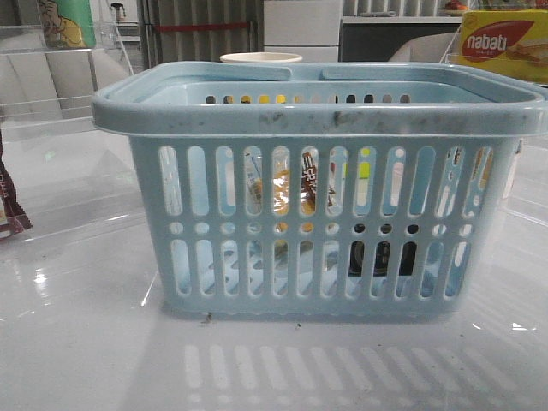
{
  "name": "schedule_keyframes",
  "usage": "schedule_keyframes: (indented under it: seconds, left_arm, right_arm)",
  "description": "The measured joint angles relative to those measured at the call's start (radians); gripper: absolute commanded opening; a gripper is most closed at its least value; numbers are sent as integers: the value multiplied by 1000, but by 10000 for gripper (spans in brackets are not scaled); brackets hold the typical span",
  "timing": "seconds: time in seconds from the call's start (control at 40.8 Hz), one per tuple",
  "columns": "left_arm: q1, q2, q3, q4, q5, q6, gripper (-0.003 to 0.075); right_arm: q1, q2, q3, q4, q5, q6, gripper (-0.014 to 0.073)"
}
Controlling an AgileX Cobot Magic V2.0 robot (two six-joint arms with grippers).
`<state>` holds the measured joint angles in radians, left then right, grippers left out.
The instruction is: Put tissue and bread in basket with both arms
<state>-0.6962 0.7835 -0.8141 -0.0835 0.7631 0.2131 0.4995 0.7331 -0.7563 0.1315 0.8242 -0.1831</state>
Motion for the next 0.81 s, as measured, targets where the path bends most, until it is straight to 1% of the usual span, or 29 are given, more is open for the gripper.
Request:
schedule_keyframes:
  seconds: [0.441, 0.539, 0.612, 0.661, 0.735, 0.808]
  left_arm:
    - [0, -3, 1, 0, -2, 0, 92]
    - [21, -30, 6, 0, -2, 0, 92]
    - [71, -66, 8, 0, -6, 0, 92]
    - [130, -100, 22, 0, -24, 0, 92]
    - [215, -158, 56, 0, -68, 0, 92]
    - [301, -230, 116, -4, -146, 0, 92]
  right_arm:
    - [0, 0, 0, 0, 0, 2, 57]
    - [0, 0, 0, 0, 2, 2, 57]
    - [0, 0, 0, 0, 2, 2, 57]
    - [0, 0, 0, 0, 2, 2, 57]
    - [0, 0, 0, 0, 2, 2, 57]
    - [0, 0, 0, 0, 2, 2, 57]
